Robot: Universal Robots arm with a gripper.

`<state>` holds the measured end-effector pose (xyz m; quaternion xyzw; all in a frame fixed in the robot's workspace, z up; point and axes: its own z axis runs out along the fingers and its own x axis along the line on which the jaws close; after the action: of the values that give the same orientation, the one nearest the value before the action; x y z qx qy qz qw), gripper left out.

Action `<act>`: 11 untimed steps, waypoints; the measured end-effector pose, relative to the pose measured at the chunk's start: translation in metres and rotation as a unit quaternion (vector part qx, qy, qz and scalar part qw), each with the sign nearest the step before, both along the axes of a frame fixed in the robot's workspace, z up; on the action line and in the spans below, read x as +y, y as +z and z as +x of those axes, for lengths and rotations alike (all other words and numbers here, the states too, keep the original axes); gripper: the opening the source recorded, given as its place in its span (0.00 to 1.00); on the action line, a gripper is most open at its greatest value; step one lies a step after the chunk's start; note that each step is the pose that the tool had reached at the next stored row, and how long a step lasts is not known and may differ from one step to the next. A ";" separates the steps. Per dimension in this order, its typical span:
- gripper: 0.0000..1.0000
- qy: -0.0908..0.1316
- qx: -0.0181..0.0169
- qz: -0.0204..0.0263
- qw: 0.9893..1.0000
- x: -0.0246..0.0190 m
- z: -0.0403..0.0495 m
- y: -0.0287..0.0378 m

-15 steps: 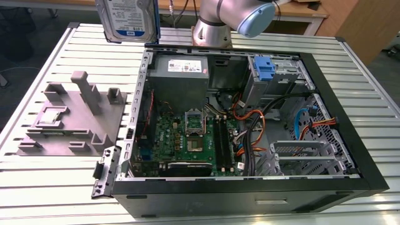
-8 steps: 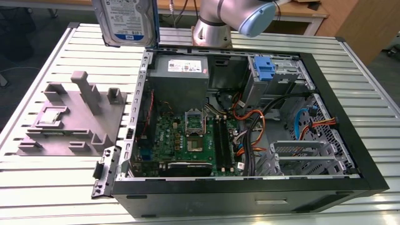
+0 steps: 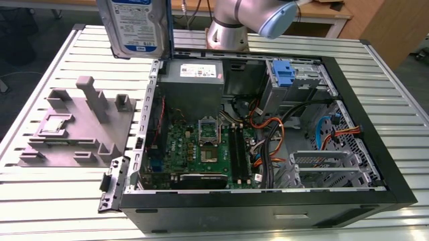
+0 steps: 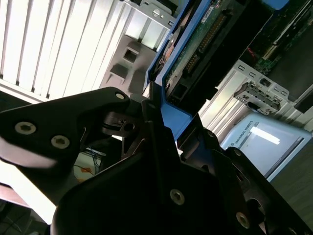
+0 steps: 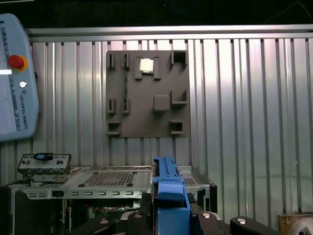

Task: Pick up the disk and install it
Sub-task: 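Pick up the disk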

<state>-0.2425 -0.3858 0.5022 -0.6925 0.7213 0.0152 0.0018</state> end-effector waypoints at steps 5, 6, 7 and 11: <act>0.36 0.000 0.000 0.000 1.000 -0.0017 0.0226 -0.0004; 0.36 0.000 0.000 0.000 1.000 -0.0018 0.0271 -0.0006; 0.36 0.000 0.000 0.000 1.000 -0.0018 0.0316 -0.0007; 0.36 0.000 0.000 0.000 1.000 -0.0020 0.0498 -0.0011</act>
<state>-0.1927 -0.3878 0.5012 -0.6925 0.7212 0.0152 0.0017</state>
